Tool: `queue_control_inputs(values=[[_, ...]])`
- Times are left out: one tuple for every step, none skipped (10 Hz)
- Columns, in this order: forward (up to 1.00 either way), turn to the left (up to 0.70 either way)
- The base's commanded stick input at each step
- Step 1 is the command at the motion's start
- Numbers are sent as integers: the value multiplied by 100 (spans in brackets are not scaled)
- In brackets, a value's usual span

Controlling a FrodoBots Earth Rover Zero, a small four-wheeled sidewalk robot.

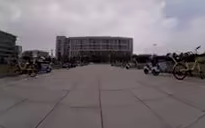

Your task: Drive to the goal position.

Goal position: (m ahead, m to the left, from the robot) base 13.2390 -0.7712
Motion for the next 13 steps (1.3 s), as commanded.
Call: queue_control_inputs(values=[[70, 14], [70, 14], [70, 14], [70, 14], [70, 14], [70, 14], [70, 14], [70, 14], [70, 14], [70, 14], [70, 14], [70, 14], [70, 14]])
